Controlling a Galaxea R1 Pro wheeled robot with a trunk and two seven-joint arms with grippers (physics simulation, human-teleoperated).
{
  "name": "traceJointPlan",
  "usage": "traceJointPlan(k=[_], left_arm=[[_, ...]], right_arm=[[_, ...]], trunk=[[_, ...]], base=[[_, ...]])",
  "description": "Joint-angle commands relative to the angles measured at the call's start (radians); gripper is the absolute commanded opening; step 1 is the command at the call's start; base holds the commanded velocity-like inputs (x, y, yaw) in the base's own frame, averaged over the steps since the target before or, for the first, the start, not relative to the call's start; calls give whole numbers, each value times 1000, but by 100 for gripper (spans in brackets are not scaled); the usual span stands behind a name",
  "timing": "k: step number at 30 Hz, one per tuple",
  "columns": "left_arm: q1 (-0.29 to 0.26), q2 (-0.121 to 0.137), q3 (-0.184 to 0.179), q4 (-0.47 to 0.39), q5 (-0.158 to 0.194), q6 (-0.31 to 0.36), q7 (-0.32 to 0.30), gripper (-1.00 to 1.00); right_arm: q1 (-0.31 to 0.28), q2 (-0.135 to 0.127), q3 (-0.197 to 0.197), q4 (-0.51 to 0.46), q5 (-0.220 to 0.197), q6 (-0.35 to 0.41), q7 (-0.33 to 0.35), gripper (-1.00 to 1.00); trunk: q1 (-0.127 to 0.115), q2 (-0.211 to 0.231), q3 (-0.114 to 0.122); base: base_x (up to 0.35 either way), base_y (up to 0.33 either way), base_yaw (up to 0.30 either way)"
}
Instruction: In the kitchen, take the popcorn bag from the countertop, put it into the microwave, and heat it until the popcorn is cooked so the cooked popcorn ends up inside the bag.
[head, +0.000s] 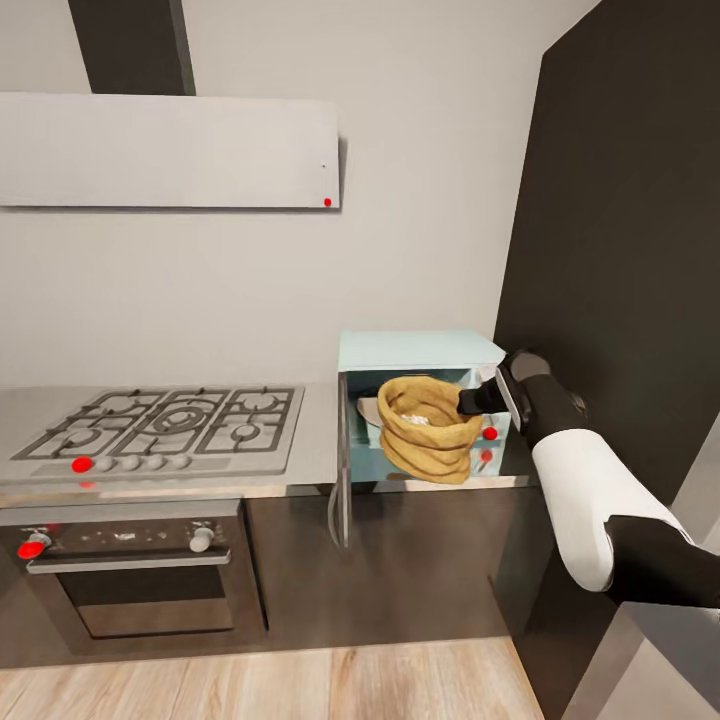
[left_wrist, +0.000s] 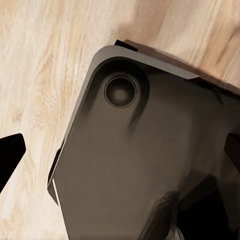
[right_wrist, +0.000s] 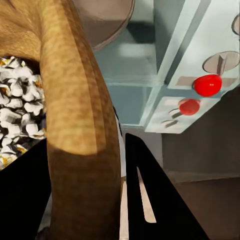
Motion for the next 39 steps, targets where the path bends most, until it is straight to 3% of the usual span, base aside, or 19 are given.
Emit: traceJointPlan(k=[1, 22, 29, 35, 39], left_arm=[[0, 0, 5, -1, 0, -2, 2, 100], [0, 1, 3, 1, -2, -2, 2, 100], [0, 1, 3, 0, -1, -2, 2, 100], [0, 4, 5, -1, 0, -2, 2, 100], [0, 4, 6, -1, 0, -2, 2, 100]], right_arm=[[1, 1, -3, 2, 9, 3, 9, -100], [3, -3, -4, 42, 7, 3, 7, -100], [2, -8, -3, 83, 10, 3, 5, -100], [3, 5, -5, 67, 6, -21, 1, -100], [3, -4, -4, 81, 3, -33, 0, -100]], trunk=[[0, -1, -1], [0, -1, -1], [0, -1, -1], [0, -1, -1], [0, -1, -1]], base=[[0, 0, 0], [247, 0, 0], [39, 0, 0], [0, 0, 0], [0, 0, 0]])
